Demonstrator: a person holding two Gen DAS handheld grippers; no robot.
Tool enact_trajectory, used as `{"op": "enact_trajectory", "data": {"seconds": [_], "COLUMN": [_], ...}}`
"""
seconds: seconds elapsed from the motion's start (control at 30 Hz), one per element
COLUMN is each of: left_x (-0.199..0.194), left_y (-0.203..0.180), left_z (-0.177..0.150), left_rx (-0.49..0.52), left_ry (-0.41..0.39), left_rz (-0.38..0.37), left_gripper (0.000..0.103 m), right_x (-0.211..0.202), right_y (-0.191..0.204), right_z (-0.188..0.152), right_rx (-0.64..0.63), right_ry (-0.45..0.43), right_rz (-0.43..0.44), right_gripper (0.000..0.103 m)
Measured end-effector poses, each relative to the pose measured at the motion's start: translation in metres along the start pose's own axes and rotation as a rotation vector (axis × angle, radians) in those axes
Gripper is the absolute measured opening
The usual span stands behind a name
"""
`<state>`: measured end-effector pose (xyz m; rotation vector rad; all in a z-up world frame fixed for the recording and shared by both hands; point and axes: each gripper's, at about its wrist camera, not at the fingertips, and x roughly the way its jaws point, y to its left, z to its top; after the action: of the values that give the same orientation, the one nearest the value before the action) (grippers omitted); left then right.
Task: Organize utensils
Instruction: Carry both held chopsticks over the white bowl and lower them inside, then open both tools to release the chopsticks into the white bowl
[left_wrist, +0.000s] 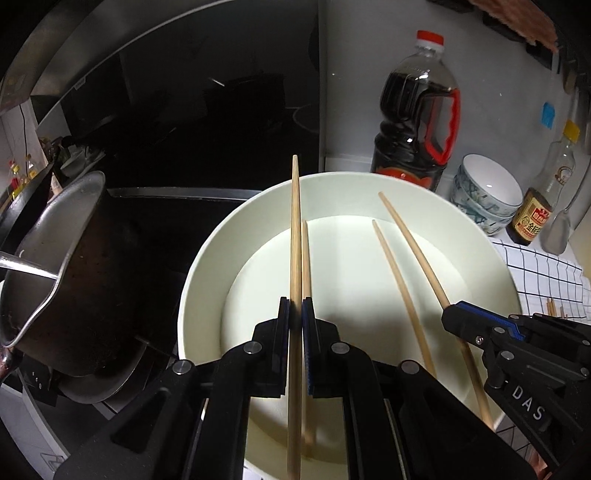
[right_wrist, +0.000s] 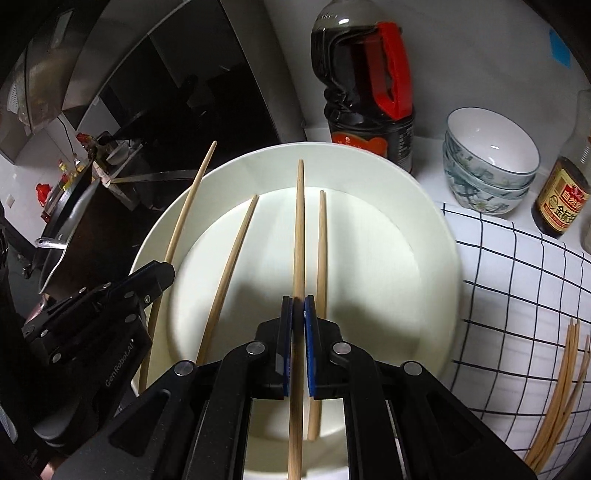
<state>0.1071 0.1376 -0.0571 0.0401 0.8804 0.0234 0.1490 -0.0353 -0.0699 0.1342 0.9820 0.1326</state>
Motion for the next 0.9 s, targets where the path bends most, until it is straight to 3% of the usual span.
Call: {"op": "enact_trajectory", "data": {"seconds": [0.33,0.9], "left_x": [0.024,0.033], "left_y": [-0.002,-0.001], "left_z": [-0.003,-0.008], "left_rx": [0.013,0.009], "left_ry": [0.07,0.081], "left_rz": [-0.016,0.017], "left_gripper": [0.008,0.011], "right_x": [0.03,0.043], "right_y": [-0.001,0.003], "right_z": [0.005,0.007], "right_rx": [0.029,0.022], "right_ry": [0.051,0.056], "right_rz": [-0.019,-0.044], "right_gripper": [0.006,0.006]}}
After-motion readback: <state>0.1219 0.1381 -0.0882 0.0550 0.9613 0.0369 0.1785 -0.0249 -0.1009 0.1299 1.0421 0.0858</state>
